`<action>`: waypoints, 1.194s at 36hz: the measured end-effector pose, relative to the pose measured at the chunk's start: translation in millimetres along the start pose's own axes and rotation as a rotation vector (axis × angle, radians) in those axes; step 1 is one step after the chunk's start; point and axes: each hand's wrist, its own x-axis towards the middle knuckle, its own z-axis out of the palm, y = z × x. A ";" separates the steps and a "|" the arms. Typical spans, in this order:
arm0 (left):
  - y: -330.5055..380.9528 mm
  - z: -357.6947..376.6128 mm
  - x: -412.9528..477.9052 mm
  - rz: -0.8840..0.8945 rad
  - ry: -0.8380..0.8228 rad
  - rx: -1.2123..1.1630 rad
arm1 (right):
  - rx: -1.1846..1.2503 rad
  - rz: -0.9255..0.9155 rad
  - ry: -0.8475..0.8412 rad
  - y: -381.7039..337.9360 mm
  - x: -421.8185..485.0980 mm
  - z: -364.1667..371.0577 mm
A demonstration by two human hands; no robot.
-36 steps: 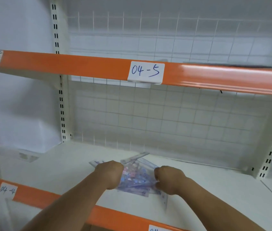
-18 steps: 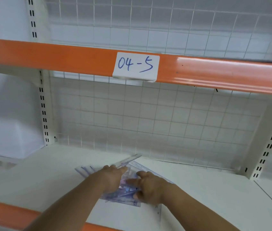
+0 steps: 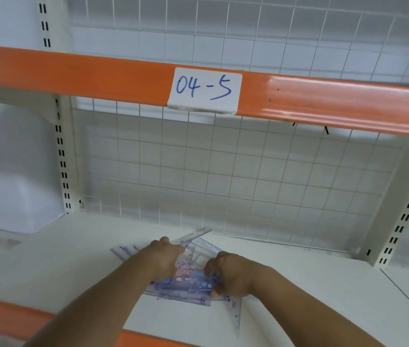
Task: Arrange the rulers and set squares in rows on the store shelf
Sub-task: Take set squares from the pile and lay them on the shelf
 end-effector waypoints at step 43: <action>-44.2 -11.6 -10.9 -0.185 0.265 0.046 | -0.033 0.152 0.068 3.0 -10.5 -3.1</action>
